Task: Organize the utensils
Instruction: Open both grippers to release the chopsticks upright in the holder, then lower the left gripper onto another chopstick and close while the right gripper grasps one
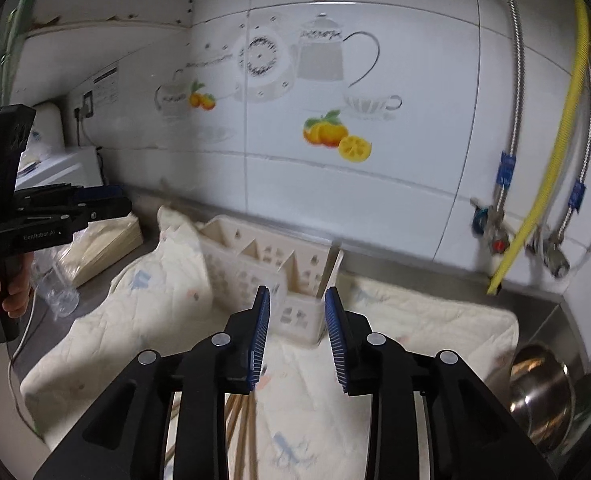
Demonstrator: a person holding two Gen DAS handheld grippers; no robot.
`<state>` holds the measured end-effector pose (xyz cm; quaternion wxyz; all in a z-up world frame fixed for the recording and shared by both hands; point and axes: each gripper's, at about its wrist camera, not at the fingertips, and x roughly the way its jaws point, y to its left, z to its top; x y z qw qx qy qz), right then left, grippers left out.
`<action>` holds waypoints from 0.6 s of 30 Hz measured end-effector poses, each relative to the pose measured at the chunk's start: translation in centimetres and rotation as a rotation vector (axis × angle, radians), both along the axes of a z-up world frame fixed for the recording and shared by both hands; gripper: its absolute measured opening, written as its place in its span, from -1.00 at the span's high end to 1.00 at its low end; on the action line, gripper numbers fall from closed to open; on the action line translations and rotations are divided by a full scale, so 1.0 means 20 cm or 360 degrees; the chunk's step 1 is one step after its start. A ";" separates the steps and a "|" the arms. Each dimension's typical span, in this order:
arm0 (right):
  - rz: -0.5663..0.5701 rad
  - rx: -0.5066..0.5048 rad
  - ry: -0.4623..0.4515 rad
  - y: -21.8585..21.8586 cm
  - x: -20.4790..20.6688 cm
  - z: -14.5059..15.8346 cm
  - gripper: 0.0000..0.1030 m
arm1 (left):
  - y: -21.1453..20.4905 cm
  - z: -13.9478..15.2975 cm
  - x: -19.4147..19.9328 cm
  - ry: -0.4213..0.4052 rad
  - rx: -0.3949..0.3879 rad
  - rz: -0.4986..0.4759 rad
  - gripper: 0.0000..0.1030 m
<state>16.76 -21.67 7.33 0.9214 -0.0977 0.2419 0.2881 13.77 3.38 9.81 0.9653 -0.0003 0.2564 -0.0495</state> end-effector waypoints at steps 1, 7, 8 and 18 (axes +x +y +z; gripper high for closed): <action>0.0006 0.0000 0.0012 -0.01 -0.03 -0.03 0.45 | -0.01 -0.04 -0.04 0.0010 -0.0009 -0.0007 0.21; -0.0012 -0.0029 0.0109 -0.07 -0.20 -0.28 0.45 | -0.04 -0.23 -0.20 0.0079 -0.0029 -0.0035 0.21; -0.0017 -0.0037 0.0119 -0.07 -0.22 -0.32 0.45 | -0.05 -0.27 -0.23 0.0096 -0.0031 -0.0038 0.20; -0.0052 -0.0095 0.0275 -0.13 -0.41 -0.67 0.45 | -0.06 -0.61 -0.41 0.0280 -0.0036 -0.0055 0.20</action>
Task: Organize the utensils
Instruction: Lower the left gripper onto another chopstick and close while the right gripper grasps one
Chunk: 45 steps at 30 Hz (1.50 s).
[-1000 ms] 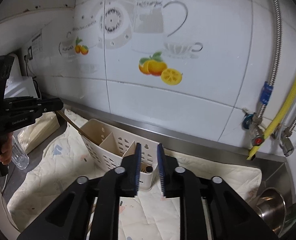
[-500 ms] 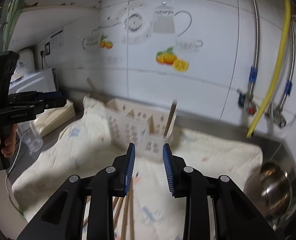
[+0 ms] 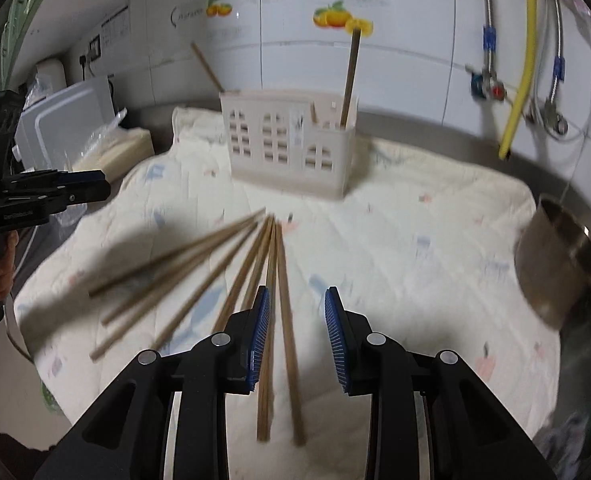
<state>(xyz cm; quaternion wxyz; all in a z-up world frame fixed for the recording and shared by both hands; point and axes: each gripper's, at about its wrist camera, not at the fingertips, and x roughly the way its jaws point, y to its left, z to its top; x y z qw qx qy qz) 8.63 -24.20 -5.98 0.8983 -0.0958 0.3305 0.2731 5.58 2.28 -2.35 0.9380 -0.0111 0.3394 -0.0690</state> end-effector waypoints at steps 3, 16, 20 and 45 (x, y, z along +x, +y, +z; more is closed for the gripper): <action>-0.0005 -0.0027 0.0042 -0.01 -0.03 -0.08 0.46 | 0.00 -0.09 -0.05 0.0050 0.0013 -0.0010 0.20; -0.0003 -0.0068 0.0124 -0.02 -0.03 -0.19 0.57 | -0.03 -0.32 -0.07 0.0224 0.0024 -0.0058 0.50; -0.0004 -0.0070 0.0140 -0.02 -0.03 -0.21 0.60 | -0.02 -0.36 -0.05 0.0260 0.0026 -0.0058 0.59; -0.0003 -0.0079 0.0202 -0.01 0.01 -0.29 0.75 | 0.00 -0.42 -0.01 0.0293 -0.0021 -0.0038 0.83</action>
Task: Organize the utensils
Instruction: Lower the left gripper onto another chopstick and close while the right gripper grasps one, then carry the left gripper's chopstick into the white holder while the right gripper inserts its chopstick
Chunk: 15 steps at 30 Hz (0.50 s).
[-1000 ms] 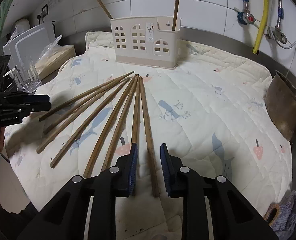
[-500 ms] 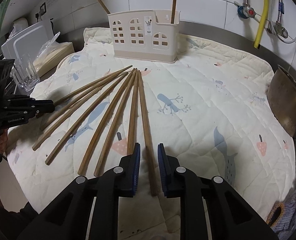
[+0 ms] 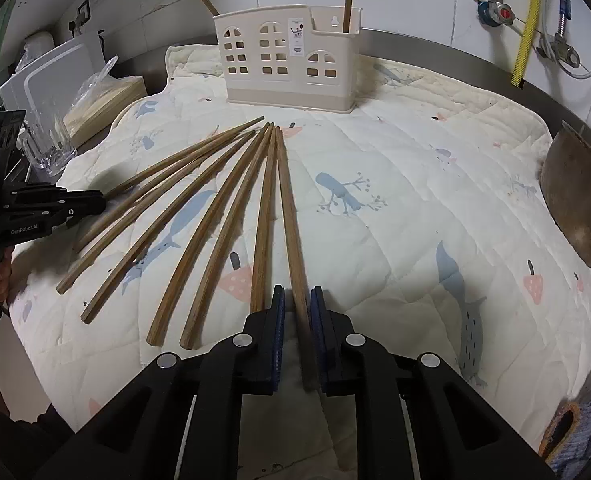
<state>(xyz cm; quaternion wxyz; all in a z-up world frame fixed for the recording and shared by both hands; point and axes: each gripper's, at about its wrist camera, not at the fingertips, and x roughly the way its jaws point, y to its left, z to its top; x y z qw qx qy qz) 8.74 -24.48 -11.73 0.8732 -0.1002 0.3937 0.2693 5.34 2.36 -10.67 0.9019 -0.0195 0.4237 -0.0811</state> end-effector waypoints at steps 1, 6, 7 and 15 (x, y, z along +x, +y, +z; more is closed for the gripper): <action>-0.0001 0.0005 0.0002 0.00 0.00 0.00 0.78 | 0.00 0.00 0.00 0.0001 -0.0003 0.0002 0.83; -0.0012 0.0002 -0.0014 -0.01 0.00 0.00 0.85 | 0.00 0.01 0.00 -0.0005 -0.0009 -0.0002 0.88; -0.0011 -0.0004 -0.0022 -0.01 -0.01 0.00 0.86 | 0.00 0.01 -0.01 -0.0007 -0.0009 -0.0001 0.89; -0.0006 0.0031 -0.0131 -0.03 -0.05 0.12 0.86 | 0.00 0.14 -0.04 -0.0081 0.0002 0.0003 0.90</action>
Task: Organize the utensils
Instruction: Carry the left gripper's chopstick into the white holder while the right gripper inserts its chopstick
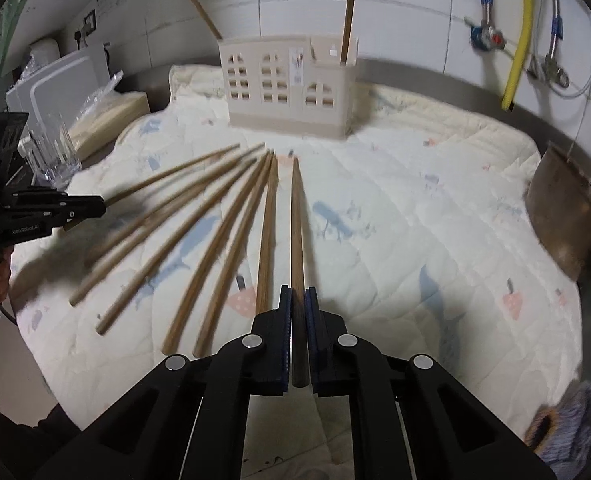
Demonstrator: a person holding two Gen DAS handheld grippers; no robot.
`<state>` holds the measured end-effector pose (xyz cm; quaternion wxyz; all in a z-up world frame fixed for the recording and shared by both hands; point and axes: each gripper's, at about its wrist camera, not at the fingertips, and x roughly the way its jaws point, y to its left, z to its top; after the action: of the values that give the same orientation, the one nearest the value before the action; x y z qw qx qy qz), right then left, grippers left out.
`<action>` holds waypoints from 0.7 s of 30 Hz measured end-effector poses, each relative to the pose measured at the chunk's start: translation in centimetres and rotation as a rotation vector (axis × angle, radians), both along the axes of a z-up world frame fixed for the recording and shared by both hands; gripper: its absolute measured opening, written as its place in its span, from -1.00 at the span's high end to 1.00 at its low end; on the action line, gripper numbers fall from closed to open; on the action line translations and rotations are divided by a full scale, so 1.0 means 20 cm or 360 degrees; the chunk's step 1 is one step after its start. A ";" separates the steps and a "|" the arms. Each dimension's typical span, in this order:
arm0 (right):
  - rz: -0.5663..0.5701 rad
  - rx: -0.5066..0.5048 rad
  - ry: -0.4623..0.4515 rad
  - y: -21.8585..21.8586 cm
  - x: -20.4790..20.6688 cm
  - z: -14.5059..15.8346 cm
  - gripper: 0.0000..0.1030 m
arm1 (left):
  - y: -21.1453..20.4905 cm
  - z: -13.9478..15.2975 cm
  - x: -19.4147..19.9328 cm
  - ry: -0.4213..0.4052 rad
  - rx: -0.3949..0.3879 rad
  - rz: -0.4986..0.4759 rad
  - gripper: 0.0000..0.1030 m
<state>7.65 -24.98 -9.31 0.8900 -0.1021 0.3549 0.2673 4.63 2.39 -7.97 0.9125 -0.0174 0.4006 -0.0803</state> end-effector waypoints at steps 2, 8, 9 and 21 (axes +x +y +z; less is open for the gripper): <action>0.0003 0.0020 -0.0049 0.00 -0.01 0.06 0.86 | 0.00 0.04 -0.01 -0.0031 0.0009 -0.0006 0.90; 0.0021 0.0069 -0.0197 0.01 -0.01 0.25 0.87 | -0.02 0.21 0.01 -0.0146 0.0057 -0.0023 0.90; 0.0027 0.0073 -0.0224 0.02 0.00 0.29 0.87 | -0.03 0.24 0.02 -0.0170 0.0067 -0.0029 0.90; 0.0096 0.0150 -0.0332 0.12 0.22 0.61 0.88 | -0.12 0.51 0.21 -0.0342 0.0141 -0.0105 0.90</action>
<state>11.98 -22.54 2.90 0.9175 -0.0979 0.2443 0.2982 8.91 0.07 2.26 0.9470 0.0448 0.3040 -0.0941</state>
